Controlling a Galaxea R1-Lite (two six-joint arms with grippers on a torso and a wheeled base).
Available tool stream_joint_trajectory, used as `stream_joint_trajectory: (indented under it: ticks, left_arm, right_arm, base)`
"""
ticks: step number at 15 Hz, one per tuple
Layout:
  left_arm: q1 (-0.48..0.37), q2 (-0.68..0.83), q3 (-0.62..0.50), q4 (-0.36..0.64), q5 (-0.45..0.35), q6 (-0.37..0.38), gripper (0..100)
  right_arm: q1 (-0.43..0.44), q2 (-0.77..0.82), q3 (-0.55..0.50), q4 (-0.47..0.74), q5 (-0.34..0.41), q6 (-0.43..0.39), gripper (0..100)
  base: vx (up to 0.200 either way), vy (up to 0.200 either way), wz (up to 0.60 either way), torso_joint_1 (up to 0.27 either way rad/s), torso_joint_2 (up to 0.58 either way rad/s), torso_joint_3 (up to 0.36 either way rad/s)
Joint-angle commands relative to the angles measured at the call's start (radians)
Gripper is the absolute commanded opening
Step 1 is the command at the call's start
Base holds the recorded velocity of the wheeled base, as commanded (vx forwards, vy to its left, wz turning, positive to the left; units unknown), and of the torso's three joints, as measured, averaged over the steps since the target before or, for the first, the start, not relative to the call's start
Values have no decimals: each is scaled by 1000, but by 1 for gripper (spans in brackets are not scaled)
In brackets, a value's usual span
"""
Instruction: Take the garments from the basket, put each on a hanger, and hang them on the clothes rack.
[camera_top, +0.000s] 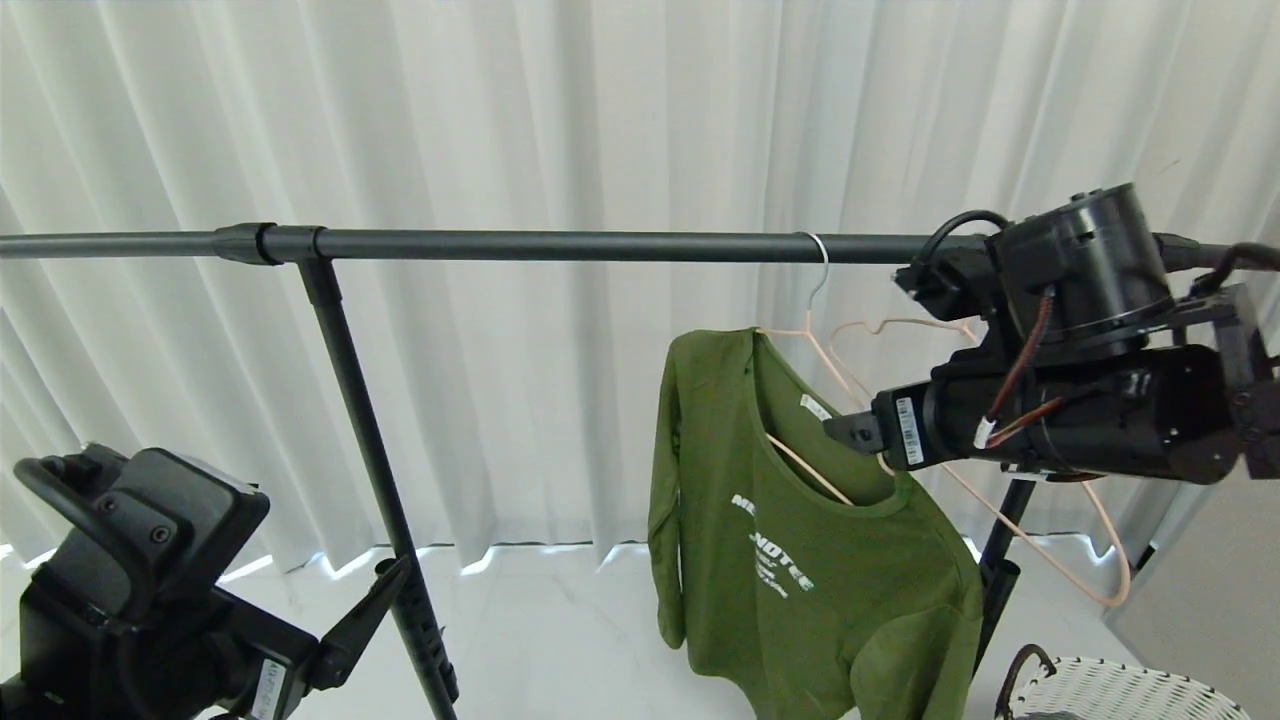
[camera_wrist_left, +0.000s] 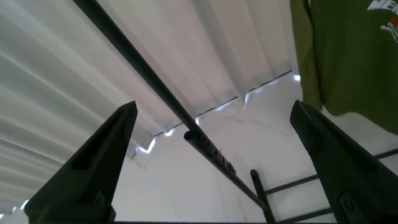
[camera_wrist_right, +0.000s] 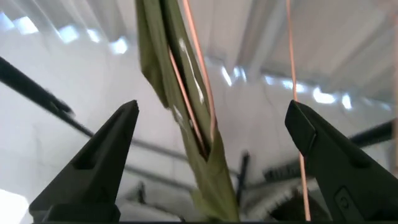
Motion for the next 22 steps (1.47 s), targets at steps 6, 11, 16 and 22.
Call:
stream_joint_trajectory:
  ticks: [6, 11, 16, 22]
  left_arm:
    - [-20, -3, 94, -1, 13, -3, 100]
    - [134, -58, 142, 0, 45, -1, 100]
    - [500, -74, 154, 0, -44, -50, 100]
    - [506, -81, 177, 2, -78, -44, 100]
  right_arm:
    - [-40, -445, 430, -213, -3, -155, 100]
    - [-333, -596, 598, -156, -3, -309, 100]
    - [-683, -669, 770, -119, -3, -502, 100]
    - [-773, -655, 957, -319, -6, -573, 100]
  base:
    - [-133, 0, 0, 5, 1, 1]
    - [-200, 0, 0, -4, 1, 6]
    - [-160, 0, 0, 5, 2, 0]
    - [0, 0, 0, 0, 0, 0]
